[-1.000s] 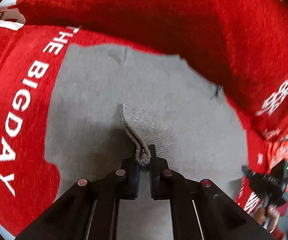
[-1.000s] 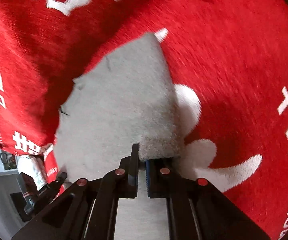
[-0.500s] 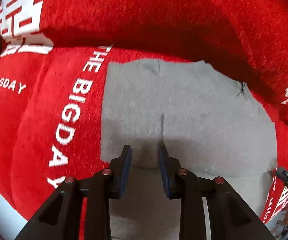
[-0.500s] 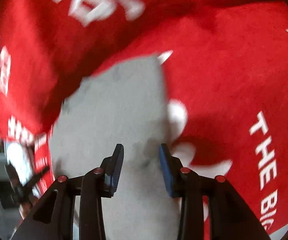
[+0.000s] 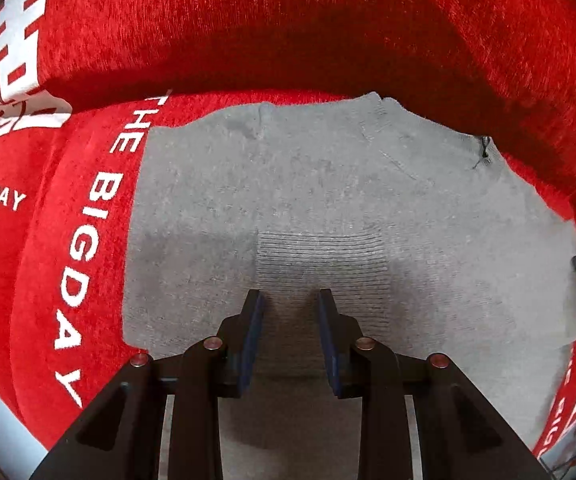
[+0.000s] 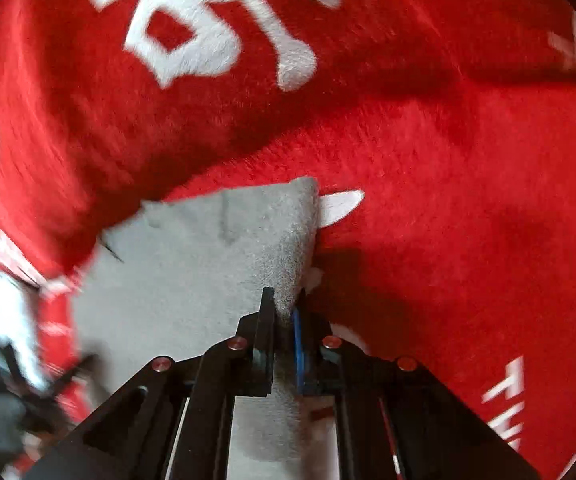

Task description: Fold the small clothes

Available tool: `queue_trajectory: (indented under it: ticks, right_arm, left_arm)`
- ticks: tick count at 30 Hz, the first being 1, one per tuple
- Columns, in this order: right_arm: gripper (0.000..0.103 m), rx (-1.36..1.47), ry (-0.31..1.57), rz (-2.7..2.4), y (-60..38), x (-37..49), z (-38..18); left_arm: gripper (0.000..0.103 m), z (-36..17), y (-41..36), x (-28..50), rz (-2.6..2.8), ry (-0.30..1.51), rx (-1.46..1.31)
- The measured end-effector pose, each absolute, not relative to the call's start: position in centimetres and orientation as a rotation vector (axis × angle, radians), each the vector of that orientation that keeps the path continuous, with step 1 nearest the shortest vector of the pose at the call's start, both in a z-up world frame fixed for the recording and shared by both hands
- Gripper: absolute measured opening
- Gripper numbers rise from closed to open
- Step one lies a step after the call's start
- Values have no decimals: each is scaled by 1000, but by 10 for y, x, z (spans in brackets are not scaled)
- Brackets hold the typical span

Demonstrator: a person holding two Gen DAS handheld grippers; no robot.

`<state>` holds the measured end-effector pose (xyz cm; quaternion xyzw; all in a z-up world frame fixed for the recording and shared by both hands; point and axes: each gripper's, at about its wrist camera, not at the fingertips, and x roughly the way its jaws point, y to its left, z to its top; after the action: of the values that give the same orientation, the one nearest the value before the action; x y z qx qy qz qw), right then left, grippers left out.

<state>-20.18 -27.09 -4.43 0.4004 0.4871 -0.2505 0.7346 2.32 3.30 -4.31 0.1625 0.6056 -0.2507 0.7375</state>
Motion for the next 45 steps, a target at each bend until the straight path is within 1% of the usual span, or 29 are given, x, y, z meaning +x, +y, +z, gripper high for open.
queue_trajectory:
  ticks: [2, 4, 5, 6, 7, 13, 17, 19, 23, 26, 28, 31, 33, 35, 36, 42, 45]
  right_arm:
    - [9, 826, 1148, -587, -271, -200, -60]
    - [11, 796, 1159, -603, -270, -202, -65]
    - [14, 794, 1156, -627, -269, -204, -62]
    - [14, 801, 1162, -642, -269, -208, -59]
    - [14, 813, 1173, -662, -269, -212, -56]
    - [14, 851, 1164, -661, -252, -236, -28]
    - [14, 811, 1156, -572, -227, -238, -14]
    - [14, 791, 1176, -539, -214, -229, -18]
    - [13, 799, 1248, -541, -209, -231, -45]
    - [14, 862, 1222, -521, -217, -245, -40]
    - [18, 922, 1220, -505, -223, -258, -37]
    - [19, 936, 1225, -507, -227, -272, -25]
    - [25, 942, 1224, -501, -222, -277, -18]
    - [38, 951, 1227, -494, -216, -280, -16]
    - [39, 950, 1232, -488, -212, -280, -15]
    - [40, 978, 1253, -447, -190, -272, -20]
    - [45, 984, 1264, -430, -182, -266, -25]
  left_arm:
    - [30, -45, 32, 23, -546, 1323, 374]
    - [31, -47, 31, 23, -547, 1323, 384]
    - [35, -48, 31, 23, -545, 1322, 385]
    - [48, -48, 32, 24, -531, 1320, 394]
    - [54, -48, 35, 25, -508, 1311, 407]
    - [54, -37, 58, 29, -475, 1320, 408]
    - [54, -24, 67, 25, -485, 1315, 375]
    - [54, -26, 65, 22, -488, 1320, 386]
    - [56, -41, 58, 16, -457, 1348, 430]
    - [57, -41, 61, 15, -446, 1345, 420]
    - [57, -38, 63, 14, -443, 1355, 429]
    - [57, -34, 65, 7, -433, 1360, 457]
    - [57, -31, 68, 2, -423, 1374, 459]
    - [57, -27, 69, -3, -425, 1379, 449]
    - [57, -25, 68, -7, -427, 1380, 446]
    - [57, -12, 58, -26, -458, 1385, 447]
    - [57, -9, 52, -33, -469, 1389, 446]
